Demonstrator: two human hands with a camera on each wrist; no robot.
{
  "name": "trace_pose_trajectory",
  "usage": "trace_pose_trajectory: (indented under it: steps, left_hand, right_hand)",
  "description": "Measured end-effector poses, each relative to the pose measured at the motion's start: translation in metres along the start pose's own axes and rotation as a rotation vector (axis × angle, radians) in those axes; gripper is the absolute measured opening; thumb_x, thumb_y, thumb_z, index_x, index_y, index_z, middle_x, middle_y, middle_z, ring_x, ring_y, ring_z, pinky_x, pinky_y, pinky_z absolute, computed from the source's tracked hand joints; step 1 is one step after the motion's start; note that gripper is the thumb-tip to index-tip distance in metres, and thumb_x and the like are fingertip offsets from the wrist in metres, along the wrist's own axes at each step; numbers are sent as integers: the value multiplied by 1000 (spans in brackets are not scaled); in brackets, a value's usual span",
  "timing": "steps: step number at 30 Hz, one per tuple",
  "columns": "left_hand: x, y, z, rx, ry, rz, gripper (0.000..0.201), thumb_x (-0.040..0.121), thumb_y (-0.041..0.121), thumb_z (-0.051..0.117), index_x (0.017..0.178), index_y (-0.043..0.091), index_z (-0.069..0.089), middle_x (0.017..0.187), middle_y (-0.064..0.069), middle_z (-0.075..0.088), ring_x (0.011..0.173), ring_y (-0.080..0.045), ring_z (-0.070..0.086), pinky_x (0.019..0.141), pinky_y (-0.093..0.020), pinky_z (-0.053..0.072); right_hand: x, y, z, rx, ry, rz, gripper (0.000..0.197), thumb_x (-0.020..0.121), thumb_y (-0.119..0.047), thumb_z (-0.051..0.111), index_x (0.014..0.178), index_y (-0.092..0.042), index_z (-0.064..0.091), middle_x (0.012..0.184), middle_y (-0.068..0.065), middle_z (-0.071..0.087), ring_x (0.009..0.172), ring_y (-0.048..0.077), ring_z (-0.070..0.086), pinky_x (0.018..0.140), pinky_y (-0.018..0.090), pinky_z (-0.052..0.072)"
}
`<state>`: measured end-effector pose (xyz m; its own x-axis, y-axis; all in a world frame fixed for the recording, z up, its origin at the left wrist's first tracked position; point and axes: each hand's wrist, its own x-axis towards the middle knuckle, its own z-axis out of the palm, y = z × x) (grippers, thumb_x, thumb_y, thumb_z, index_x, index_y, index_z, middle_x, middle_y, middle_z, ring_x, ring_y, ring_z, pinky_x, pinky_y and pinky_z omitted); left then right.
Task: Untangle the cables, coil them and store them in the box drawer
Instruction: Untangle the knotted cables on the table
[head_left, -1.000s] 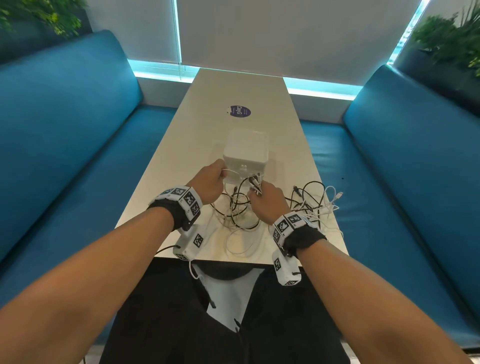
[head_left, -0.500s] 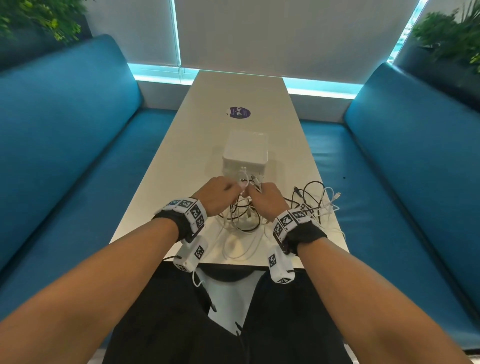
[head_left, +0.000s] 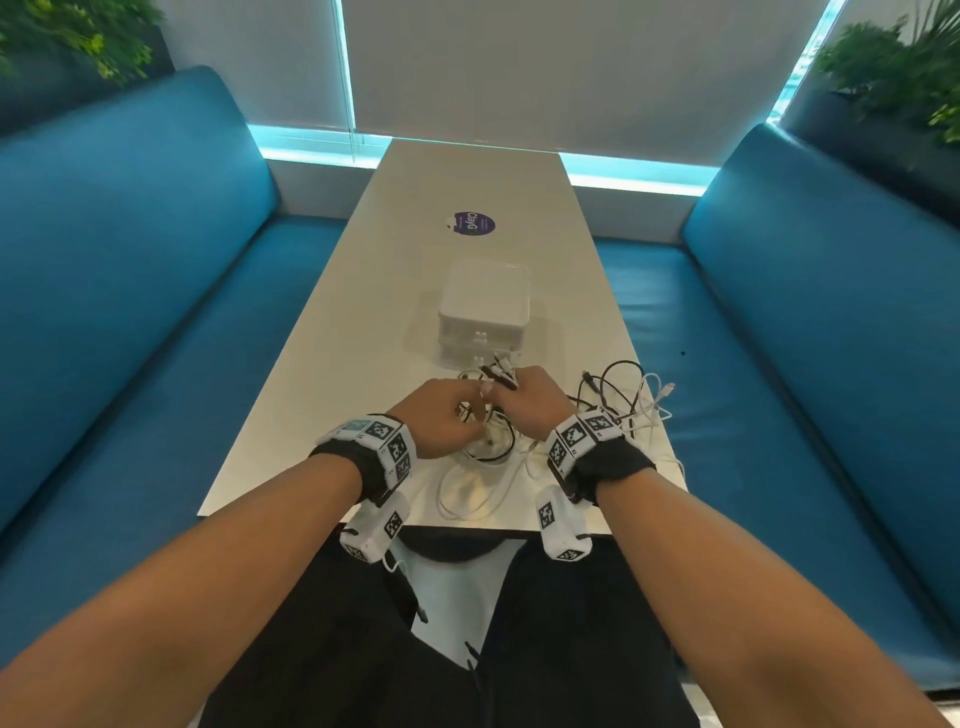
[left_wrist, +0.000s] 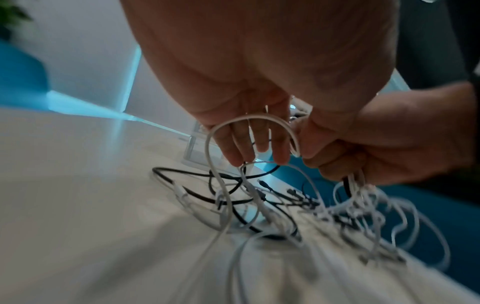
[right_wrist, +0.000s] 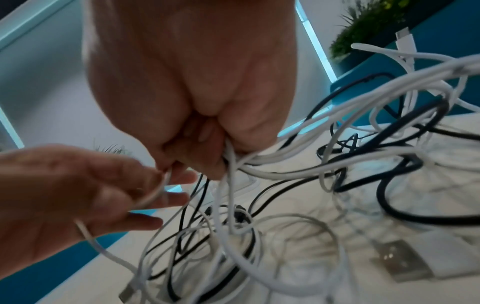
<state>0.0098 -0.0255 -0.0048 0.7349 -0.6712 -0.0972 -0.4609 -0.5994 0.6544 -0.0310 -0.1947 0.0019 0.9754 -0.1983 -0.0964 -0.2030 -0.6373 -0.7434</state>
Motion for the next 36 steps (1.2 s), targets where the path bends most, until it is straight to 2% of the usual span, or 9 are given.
trace_pose_trajectory:
  steps: [4, 7, 10, 14, 18, 21, 27, 32, 36]
  left_hand:
    - [13, 2, -13, -382, 72, -179, 26, 95, 28, 44, 92, 17, 67, 104, -5, 72, 93, -20, 67, 89, -39, 49]
    - [24, 4, -24, -535, 205, -309, 32, 103, 24, 36, 95, 8, 63, 89, -7, 75, 77, -16, 69, 70, -29, 47]
    - [30, 5, -31, -545, 280, -346, 14, 100, 9, 47, 94, 6, 59, 72, -3, 72, 61, -12, 65, 53, -20, 47]
    - [35, -5, -33, -454, 360, -365, 16, 96, 8, 53, 100, 1, 67, 74, -13, 69, 60, -19, 65, 62, -31, 51]
    - [31, -3, -32, -218, 350, -364, 28, 98, 10, 48, 89, -2, 71, 77, -22, 73, 33, -3, 54, 38, -17, 39]
    - [29, 3, -31, -223, 296, -340, 23, 98, 5, 46, 90, -2, 66, 85, -23, 73, 54, -19, 70, 55, -30, 58]
    - [27, 15, -19, -280, 223, -240, 13, 105, 12, 39, 104, 7, 51, 84, -11, 72, 62, -24, 71, 51, -24, 49]
    - [22, 31, -4, -245, 147, -123, 13, 102, 15, 42, 94, 14, 51, 80, -6, 73, 65, -21, 72, 65, -35, 57]
    - [19, 37, 8, -163, 129, -39, 17, 100, 13, 42, 87, 23, 48, 79, -3, 73, 70, -17, 72, 65, -32, 53]
  right_hand:
    - [-3, -3, 4, -72, -49, -87, 30, 91, -46, 58, 85, -18, 65, 70, -4, 62, 64, 13, 58, 58, 29, 41]
    - [-5, -1, 8, -146, -105, -113, 32, 90, -45, 61, 85, -14, 63, 71, 0, 61, 61, 15, 55, 55, 29, 38]
    - [-9, 1, 11, -194, -160, -119, 32, 90, -42, 63, 88, -10, 65, 72, 4, 61, 61, 17, 54, 54, 29, 36]
    - [-9, 5, 12, -218, -165, -105, 37, 92, -45, 61, 95, -10, 68, 81, 8, 67, 73, 23, 61, 59, 30, 40]
    - [-9, 8, 11, -270, -106, -58, 31, 96, -37, 54, 104, -8, 64, 99, 12, 67, 94, 29, 62, 71, 31, 41]
    - [-6, 7, 9, -241, -5, -11, 30, 98, -28, 46, 102, -3, 63, 100, 16, 65, 97, 34, 60, 73, 34, 44]
    - [-5, -1, -1, -29, 77, 81, 30, 97, -21, 43, 105, -11, 70, 90, 6, 65, 92, 28, 62, 72, 29, 40]
    - [-4, -4, -6, 141, 131, 117, 28, 93, -34, 50, 85, -18, 72, 74, 0, 63, 79, 23, 60, 69, 31, 40]
    - [-4, -2, -8, 111, 133, 71, 38, 95, -40, 52, 64, -21, 60, 62, -2, 58, 67, 21, 57, 66, 30, 41]
